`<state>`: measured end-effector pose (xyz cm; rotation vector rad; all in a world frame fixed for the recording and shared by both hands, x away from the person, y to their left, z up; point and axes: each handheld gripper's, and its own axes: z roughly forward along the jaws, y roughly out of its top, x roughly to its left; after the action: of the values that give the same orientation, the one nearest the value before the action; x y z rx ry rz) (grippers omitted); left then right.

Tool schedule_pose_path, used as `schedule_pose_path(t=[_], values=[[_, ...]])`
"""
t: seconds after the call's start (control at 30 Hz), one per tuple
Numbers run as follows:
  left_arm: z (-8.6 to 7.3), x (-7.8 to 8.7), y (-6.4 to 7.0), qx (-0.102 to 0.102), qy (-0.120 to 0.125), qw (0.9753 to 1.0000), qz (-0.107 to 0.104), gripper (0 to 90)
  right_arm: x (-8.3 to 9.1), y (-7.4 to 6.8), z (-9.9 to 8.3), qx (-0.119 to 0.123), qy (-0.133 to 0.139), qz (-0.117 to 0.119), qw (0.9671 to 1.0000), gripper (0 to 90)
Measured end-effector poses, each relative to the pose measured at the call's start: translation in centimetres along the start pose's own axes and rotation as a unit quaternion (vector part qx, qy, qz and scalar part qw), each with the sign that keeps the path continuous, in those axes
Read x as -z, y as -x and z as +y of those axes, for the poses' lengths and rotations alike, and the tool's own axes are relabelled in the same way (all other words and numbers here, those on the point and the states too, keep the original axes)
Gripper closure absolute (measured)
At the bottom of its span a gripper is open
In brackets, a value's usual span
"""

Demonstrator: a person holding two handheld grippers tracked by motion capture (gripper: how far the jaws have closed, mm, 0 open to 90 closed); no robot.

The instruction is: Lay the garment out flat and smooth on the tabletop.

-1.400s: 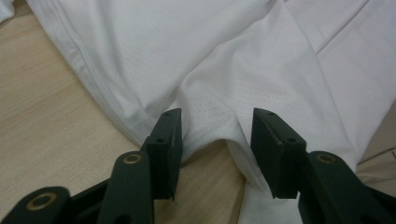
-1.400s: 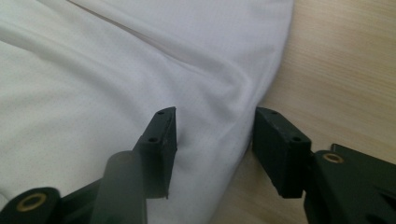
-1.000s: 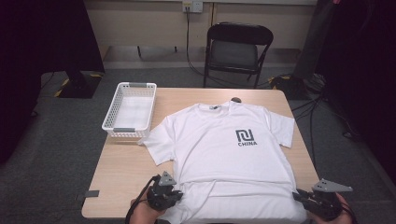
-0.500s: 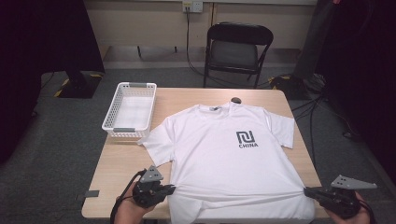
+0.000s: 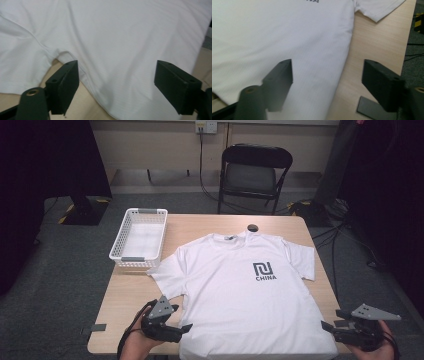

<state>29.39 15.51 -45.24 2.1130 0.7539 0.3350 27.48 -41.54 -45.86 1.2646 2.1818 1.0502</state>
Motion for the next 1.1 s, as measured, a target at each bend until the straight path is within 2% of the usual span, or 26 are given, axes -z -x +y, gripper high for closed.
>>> schedule_pose_path(t=[0.03,0.1,0.2,0.4,0.67,0.9,1.1], values=[[0.2,-0.2,-0.2,-0.006,-0.001,1.0,0.005,16.5,-0.3,-0.1,0.2,0.003,0.0,-0.005,1.0,15.2],[0.4,-0.5,-0.6,-0.005,0.001,1.0,0.007,14.5,-0.8,-0.2,0.5,0.005,-0.001,-0.009,0.9999,11.6],[0.9,-1.0,-1.2,-0.011,0.002,0.9998,0.013,13.9,-1.6,-0.3,0.8,0.014,0.003,-0.007,0.9999,10.8],[1.2,-1.6,-2.2,-0.017,0.003,0.9997,0.017,13.7,-3.1,-0.1,1.1,0.015,0.003,-0.005,0.9999,10.2],[0.3,-2.0,-3.0,-0.013,0.002,0.9997,0.02,13.7,-5.6,0.1,1.0,0.026,-0.023,0.008,0.9994,10.2],[-0.3,-1.6,-3.8,-0.013,0.005,0.9997,0.022,13.7,-6.8,-0.1,0.6,0.049,-0.052,0.002,0.9974,9.7],[-0.9,-1.2,-4.7,-0.006,0.004,0.9996,0.026,13.8,-7.1,0.3,0.3,0.037,-0.053,0.016,0.9978,7.9]])
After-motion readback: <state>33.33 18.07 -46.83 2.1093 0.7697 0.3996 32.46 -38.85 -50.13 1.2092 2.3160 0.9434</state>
